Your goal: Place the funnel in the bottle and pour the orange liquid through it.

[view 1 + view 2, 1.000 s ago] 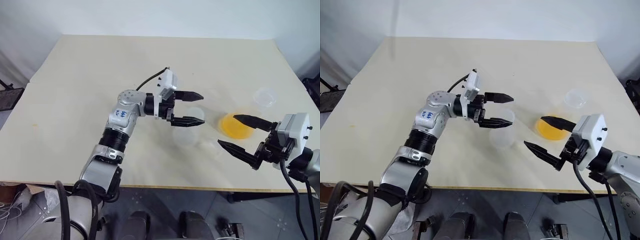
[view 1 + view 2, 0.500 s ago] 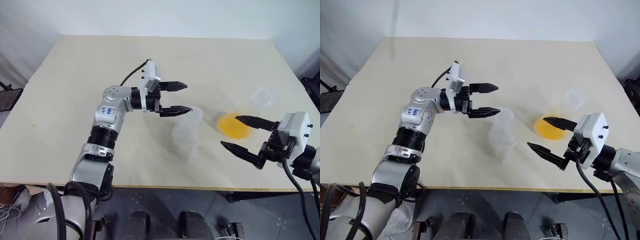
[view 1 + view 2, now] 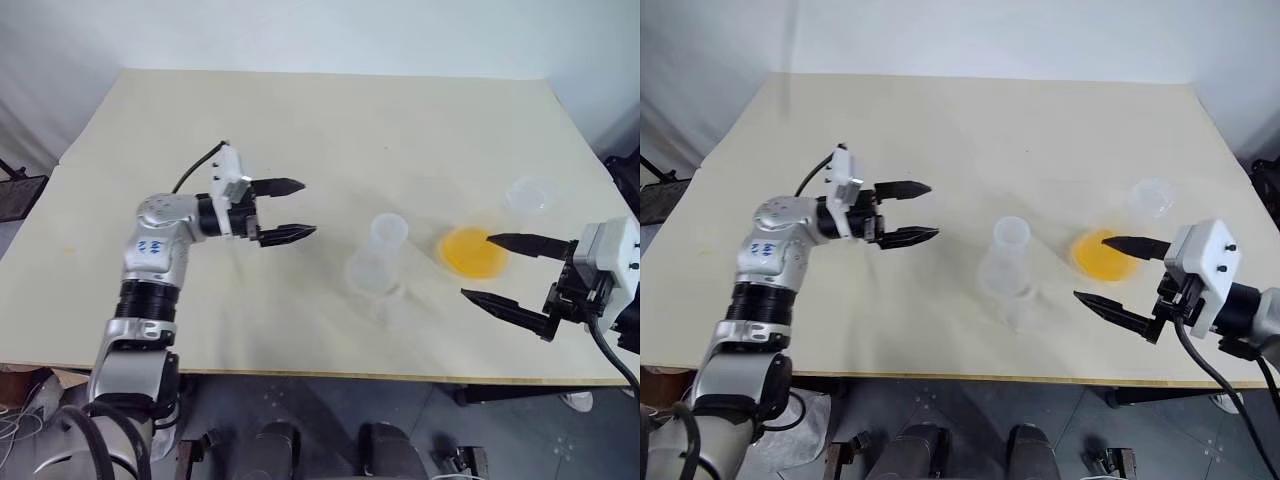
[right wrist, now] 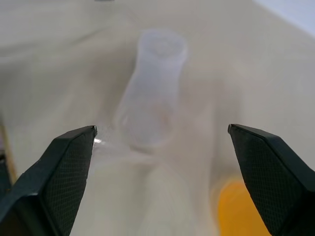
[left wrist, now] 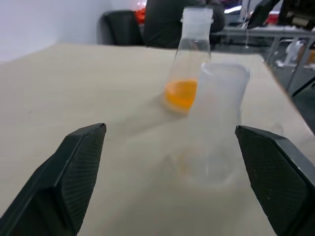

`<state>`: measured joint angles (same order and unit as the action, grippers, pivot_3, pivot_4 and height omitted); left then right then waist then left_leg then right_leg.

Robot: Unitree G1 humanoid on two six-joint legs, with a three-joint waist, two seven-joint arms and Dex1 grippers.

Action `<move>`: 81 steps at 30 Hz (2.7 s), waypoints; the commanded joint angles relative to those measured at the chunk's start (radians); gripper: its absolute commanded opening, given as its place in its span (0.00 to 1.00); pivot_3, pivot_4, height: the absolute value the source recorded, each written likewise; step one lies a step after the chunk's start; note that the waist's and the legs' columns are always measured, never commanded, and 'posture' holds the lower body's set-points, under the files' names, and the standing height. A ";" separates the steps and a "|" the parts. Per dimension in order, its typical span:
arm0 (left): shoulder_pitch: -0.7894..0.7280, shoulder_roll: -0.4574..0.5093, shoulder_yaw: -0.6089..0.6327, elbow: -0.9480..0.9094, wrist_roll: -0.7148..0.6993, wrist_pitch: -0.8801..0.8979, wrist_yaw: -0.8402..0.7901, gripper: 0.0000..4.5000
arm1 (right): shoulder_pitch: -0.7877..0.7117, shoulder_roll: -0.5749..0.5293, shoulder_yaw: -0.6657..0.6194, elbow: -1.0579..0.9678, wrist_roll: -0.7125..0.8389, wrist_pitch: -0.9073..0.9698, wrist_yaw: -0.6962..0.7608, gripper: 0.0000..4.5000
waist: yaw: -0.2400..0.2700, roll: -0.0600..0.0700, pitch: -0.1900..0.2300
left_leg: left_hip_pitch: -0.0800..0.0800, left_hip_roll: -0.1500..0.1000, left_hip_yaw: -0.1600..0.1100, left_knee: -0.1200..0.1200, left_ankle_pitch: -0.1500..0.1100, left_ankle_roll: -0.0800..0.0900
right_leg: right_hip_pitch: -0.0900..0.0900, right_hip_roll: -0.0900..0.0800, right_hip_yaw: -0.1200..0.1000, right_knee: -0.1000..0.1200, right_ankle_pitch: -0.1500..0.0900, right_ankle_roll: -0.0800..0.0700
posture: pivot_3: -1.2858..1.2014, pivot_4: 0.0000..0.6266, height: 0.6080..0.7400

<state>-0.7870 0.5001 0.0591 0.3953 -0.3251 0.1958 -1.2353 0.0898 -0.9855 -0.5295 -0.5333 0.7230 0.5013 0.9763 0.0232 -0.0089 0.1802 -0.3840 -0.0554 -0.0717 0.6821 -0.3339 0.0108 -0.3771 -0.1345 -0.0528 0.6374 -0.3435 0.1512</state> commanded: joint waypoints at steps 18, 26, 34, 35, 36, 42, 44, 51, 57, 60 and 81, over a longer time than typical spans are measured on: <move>0.426 0.194 0.098 -0.375 -0.137 0.056 -0.019 0.99 | 0.046 -0.093 -0.037 0.012 -0.054 0.036 0.137 1.00 | 0.001 0.001 -0.001 | 0.000 0.000 -0.001 0.000 0.000 0.001 | 0.002 -0.001 0.002 -0.003 0.000 0.000 | 0.52 0.24 1.00; 0.430 0.106 0.010 -0.434 -0.126 0.035 0.007 0.99 | -0.046 -0.137 0.055 -0.020 -0.055 0.087 0.113 1.00 | -0.001 0.002 -0.001 | 0.000 0.001 0.000 0.000 0.000 0.000 | 0.002 0.000 0.002 -0.003 0.000 0.000 | 0.52 0.24 1.00; 0.354 -0.004 -0.140 -0.464 0.033 -0.035 0.170 0.99 | -0.013 -0.132 0.016 -0.047 -0.062 0.121 0.132 1.00 | 0.005 0.002 -0.001 | -0.001 -0.001 -0.001 0.001 0.000 0.001 | 0.002 -0.001 0.002 -0.004 0.000 0.000 | 0.52 0.24 1.00; 0.345 -0.013 -0.159 -0.467 0.055 -0.047 0.183 0.99 | -0.006 -0.132 0.006 -0.053 -0.059 0.131 0.132 1.00 | 0.004 0.002 -0.001 | -0.001 -0.001 -0.001 0.001 0.000 0.001 | 0.002 -0.001 0.002 -0.004 0.000 0.000 | 0.52 0.24 1.00; 0.339 -0.020 -0.176 -0.475 0.066 -0.056 0.187 0.99 | 0.001 -0.131 -0.002 -0.059 -0.057 0.138 0.132 1.00 | 0.004 0.002 -0.001 | -0.001 -0.001 -0.001 0.000 0.000 0.001 | 0.002 -0.001 0.002 -0.004 0.000 0.000 | 0.52 0.24 1.00; 0.334 -0.027 -0.295 -0.617 0.073 -0.015 0.160 0.99 | 0.043 -0.122 -0.028 -0.064 -0.072 0.144 0.136 1.00 | 0.002 0.002 -0.001 | -0.001 0.001 0.001 0.000 0.000 0.001 | 0.002 0.001 0.002 -0.006 0.000 0.000 | 0.52 0.24 1.00; 0.320 -0.033 -0.325 -0.644 0.077 0.009 0.163 0.99 | 0.052 -0.117 -0.034 -0.065 -0.075 0.144 0.133 1.00 | 0.003 0.002 -0.001 | -0.001 0.001 0.001 0.000 0.000 0.001 | 0.002 0.000 0.002 -0.006 0.000 0.000 | 0.52 0.24 1.00; 0.237 -0.080 -0.425 -0.593 0.180 0.002 0.213 0.99 | 0.110 -0.076 -0.062 -0.101 -0.077 0.145 0.107 1.00 | 0.008 0.002 -0.001 | -0.002 0.000 0.000 0.001 0.000 0.001 | 0.002 0.000 0.002 -0.008 0.001 0.002 | 0.52 0.24 1.00; 0.179 -0.141 -0.476 -0.516 0.284 -0.070 0.279 0.99 | 0.151 -0.036 -0.083 -0.146 -0.073 0.158 0.074 1.00 | 0.006 0.002 -0.001 | -0.002 0.000 0.001 0.000 0.000 0.001 | 0.002 0.001 0.002 -0.008 0.001 0.002 | 0.52 0.24 1.00; 0.175 -0.154 -0.507 -0.513 0.329 -0.075 0.297 0.99 | 0.167 -0.018 -0.093 -0.171 -0.068 0.165 0.054 1.00 | 0.006 0.002 -0.001 | -0.002 0.000 0.001 0.000 0.000 0.001 | 0.002 0.001 0.002 -0.008 0.001 0.002 | 0.52 0.24 1.00; 0.135 -0.244 -0.546 -0.543 0.516 0.020 0.435 0.99 | 0.282 0.064 -0.171 -0.284 -0.014 0.200 -0.027 1.00 | 0.012 0.003 -0.001 | -0.002 -0.001 0.001 0.001 0.000 0.001 | 0.002 0.001 0.002 -0.008 0.001 0.002 | 0.52 0.24 1.00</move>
<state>-0.6354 0.2625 -0.4954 -0.1103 0.1891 0.2189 -0.8098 0.3691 -0.9312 -0.6732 -0.7930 0.6936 0.7059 0.9549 0.0355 -0.0063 0.1789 -0.3856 -0.0559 -0.0710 0.6826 -0.3341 0.0119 -0.3747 -0.1337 -0.0506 0.6294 -0.3424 0.1532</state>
